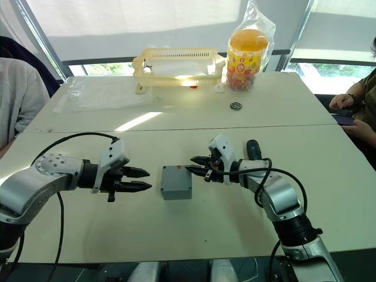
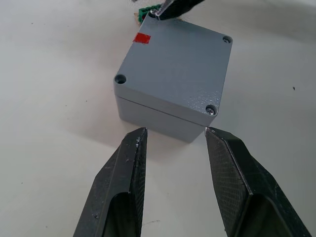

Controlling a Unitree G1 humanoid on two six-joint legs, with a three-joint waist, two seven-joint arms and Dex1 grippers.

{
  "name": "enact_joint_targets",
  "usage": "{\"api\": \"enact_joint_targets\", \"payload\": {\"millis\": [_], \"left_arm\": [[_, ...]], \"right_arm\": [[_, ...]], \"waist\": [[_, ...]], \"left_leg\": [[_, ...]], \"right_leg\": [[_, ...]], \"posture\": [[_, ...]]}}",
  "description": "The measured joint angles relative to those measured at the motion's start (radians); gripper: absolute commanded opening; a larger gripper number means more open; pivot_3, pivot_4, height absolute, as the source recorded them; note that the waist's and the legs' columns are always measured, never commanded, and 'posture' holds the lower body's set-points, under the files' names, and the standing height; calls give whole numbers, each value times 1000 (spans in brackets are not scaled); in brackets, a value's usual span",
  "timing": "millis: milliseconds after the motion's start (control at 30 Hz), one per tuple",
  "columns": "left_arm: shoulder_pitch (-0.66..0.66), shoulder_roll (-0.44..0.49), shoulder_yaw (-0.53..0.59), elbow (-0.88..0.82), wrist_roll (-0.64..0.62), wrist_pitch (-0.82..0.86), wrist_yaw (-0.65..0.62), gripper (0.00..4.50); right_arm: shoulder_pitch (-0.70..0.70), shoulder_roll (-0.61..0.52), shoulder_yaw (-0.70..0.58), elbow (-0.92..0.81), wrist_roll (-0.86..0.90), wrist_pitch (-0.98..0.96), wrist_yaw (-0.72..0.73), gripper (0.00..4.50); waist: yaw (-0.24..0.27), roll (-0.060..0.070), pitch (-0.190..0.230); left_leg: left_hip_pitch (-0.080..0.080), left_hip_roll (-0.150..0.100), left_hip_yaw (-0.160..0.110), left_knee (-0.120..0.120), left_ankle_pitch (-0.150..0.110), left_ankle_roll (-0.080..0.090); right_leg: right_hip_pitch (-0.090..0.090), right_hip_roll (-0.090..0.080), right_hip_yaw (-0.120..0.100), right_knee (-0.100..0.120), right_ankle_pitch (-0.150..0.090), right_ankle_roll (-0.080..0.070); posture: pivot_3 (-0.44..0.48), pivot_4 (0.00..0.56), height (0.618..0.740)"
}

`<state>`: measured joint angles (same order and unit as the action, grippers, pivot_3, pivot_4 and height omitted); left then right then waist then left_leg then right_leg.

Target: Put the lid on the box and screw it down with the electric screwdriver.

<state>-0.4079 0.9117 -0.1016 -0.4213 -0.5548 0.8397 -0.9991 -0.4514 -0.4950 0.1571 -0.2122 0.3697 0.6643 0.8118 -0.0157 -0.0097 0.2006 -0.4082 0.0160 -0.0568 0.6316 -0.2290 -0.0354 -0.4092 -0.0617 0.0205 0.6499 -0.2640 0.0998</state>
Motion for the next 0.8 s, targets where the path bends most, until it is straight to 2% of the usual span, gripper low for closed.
{"api": "enact_joint_targets", "payload": {"millis": [167, 333, 433, 467, 500, 567, 667, 800], "left_arm": [[-58, -6, 10, 11, -24, 3, -9, 1873], [-139, -15, 5, 20, -41, -6, -57, 1873], [-187, -56, -23, 25, -41, -33, -81, 1873], [-197, -69, -38, 22, -41, -44, -89, 1873], [-198, -77, -50, 18, -40, -50, -96, 1873], [-196, -94, -85, 11, -28, -76, -116, 1873], [-194, -108, -117, -1, -18, -108, -134, 1873], [-183, -140, -125, -14, 4, -126, -115, 1873]], "right_arm": [[-39, -54, -76, -61, 77, 93, 6, 2848], [-99, -288, -254, -116, 236, 337, 49, 2848], [-105, -462, -280, -112, 278, 478, 89, 3713], [-107, -511, -280, -109, 290, 519, 105, 4220], [-110, -547, -278, -105, 303, 561, 114, 4461], [-157, -599, -238, -69, 311, 704, 93, 4461], [-223, -606, -178, -10, 308, 874, 32, 4461], [-298, -611, -73, 187, 446, 943, -52, 4461]], "waist": [[4, 0, 0], [6, 0, 0], [4, 0, 0], [4, 0, 0], [0, 0, 0], [-8, 0, 0], [-5, 0, 0], [1, 0, 0]], "left_leg": [[-1, 0, 0, 0, 0, 0], [0, 0, 0, 1, 0, 0], [0, 0, 0, 1, 0, 0], [0, 0, 0, 0, 0, 0], [0, 0, 1, 0, 0, 0], [1, 0, 2, 0, 0, 1], [0, 0, 1, 0, 0, 1], [-1, 0, 3, 1, 0, 1]], "right_leg": [[0, 0, 0, 0, 0, 0], [1, -1, -1, -1, 0, 0], [1, 0, -1, -1, 0, 0], [1, 0, 0, -1, 0, 0], [0, 0, 0, -1, 0, 0], [0, 0, 2, -1, 0, 0], [-1, 1, 2, -1, 0, -1], [0, -1, 2, -2, 0, 0]], "posture": [[0, 150, 740], [0, 150, 740], [0, 150, 740], [0, 150, 740], [0, 150, 740], [0, 150, 740], [0, 150, 740], [0, 150, 740]]}}
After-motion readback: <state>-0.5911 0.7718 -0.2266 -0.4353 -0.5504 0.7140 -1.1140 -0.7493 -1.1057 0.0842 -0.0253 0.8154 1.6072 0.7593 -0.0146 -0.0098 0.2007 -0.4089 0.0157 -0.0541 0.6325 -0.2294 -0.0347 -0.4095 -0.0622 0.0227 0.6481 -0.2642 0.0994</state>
